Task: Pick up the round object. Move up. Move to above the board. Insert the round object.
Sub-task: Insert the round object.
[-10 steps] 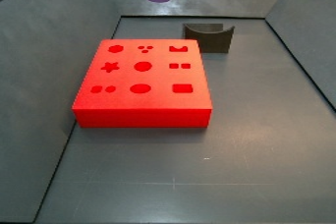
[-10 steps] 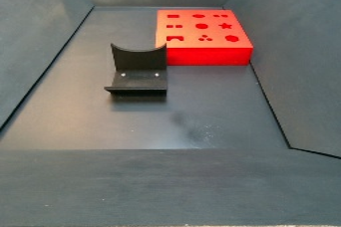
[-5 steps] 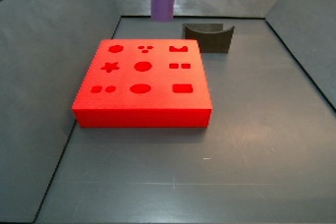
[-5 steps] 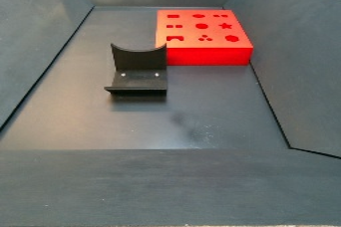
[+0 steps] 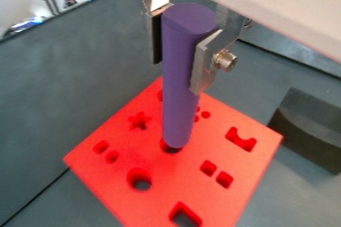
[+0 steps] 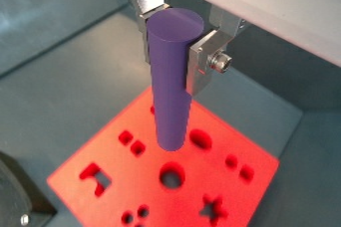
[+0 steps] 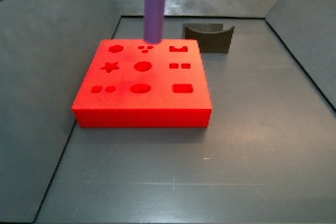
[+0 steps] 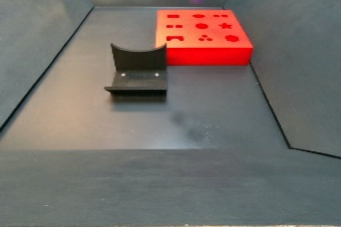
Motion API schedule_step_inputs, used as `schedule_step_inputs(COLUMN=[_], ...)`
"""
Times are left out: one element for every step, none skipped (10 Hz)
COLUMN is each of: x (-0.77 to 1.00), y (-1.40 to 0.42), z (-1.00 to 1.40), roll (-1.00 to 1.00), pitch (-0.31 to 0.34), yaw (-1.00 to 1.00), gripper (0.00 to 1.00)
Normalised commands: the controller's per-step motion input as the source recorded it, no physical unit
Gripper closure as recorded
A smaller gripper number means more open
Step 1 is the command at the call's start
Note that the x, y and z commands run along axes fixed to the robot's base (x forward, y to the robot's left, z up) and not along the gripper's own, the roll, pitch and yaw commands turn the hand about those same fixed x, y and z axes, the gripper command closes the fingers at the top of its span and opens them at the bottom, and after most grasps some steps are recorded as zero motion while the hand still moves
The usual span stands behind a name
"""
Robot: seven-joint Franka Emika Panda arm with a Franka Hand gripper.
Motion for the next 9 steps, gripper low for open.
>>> schedule_step_inputs(x=[0.00,0.00,-0.04,-0.30,-0.34,-0.29,-0.23,-0.02,0.15], y=[0.35,0.29,0.23,0.07,0.00,-0.05,-0.13,-0.13,-0.01], z=[-0.73,-0.74,-0.66,-0.41,-0.27,-0.19,-0.03,-0.06,-0.25], roll=[-0.07,-0.05,-0.06,-0.07,-0.05,-0.01,-0.02,-0.05,-0.06], pitch=[-0.051,-0.067,-0.104,-0.139,-0.136,-0.124,-0.156,-0.149,-0.074], yaw=[-0.19,-0.20,-0.21,-0.20,-0.07,0.00,0.00,0.00,0.00], gripper=[1.00,1.00,1.00,1.00,1.00,1.00,1.00,1.00,1.00])
